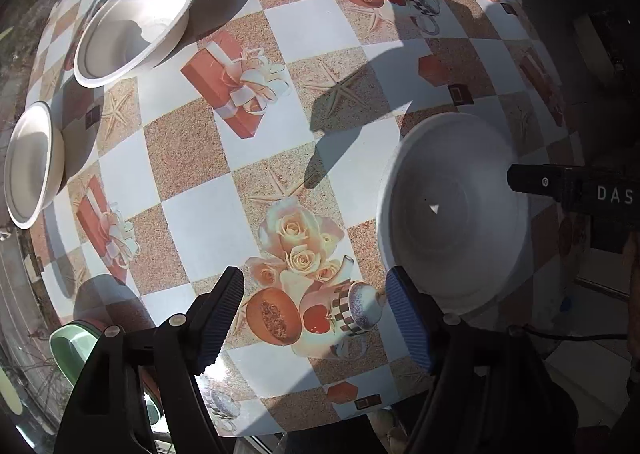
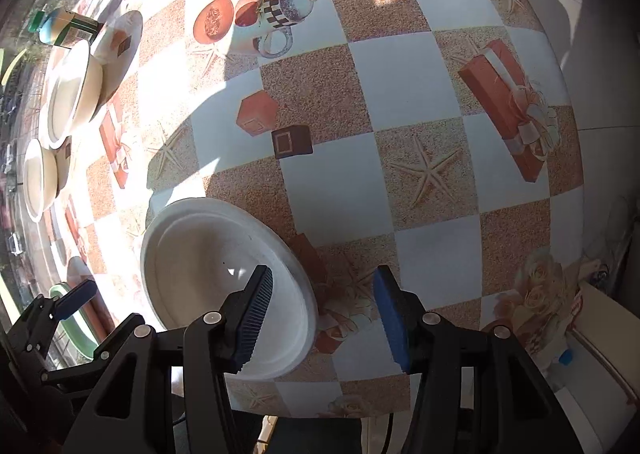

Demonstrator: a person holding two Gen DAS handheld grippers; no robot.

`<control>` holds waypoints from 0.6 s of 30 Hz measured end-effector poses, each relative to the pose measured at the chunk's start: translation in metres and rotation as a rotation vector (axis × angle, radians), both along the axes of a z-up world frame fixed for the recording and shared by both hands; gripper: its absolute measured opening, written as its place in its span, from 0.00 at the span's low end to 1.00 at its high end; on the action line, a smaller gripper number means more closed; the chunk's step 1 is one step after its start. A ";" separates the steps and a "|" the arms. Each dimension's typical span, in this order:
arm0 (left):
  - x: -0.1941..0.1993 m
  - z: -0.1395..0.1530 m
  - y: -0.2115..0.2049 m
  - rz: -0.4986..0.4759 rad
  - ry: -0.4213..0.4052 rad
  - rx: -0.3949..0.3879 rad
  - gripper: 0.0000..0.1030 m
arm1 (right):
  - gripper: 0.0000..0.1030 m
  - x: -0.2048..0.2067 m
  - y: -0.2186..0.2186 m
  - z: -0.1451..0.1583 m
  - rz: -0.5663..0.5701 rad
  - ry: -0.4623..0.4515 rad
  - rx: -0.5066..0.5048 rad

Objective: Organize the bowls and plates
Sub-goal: 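Lower the bowl onto the table and open both grippers, then move to another white paper bowl and close both grippers on its rim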

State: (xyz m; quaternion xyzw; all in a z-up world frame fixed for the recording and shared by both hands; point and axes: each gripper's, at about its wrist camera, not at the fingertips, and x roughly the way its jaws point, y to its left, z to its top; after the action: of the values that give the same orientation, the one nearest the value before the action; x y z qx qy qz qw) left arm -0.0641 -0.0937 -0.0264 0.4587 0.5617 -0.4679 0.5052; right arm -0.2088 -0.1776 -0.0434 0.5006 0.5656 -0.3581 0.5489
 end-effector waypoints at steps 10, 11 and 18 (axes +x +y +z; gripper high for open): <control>0.101 0.035 -0.023 0.134 -0.119 -0.105 0.75 | 0.52 0.104 -0.025 0.033 0.045 -0.113 -0.042; 0.115 0.037 -0.028 0.162 -0.139 -0.114 0.75 | 0.52 0.119 -0.028 0.035 0.052 -0.121 -0.047; 0.186 0.039 -0.072 0.306 -0.216 -0.160 0.76 | 0.52 0.191 -0.055 0.030 0.044 -0.189 -0.068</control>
State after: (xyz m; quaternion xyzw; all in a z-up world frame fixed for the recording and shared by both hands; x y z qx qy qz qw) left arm 0.1221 -0.1655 0.0131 0.3737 0.5285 -0.3771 0.6625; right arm -0.0181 -0.2325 -0.0131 0.5004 0.5098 -0.3162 0.6243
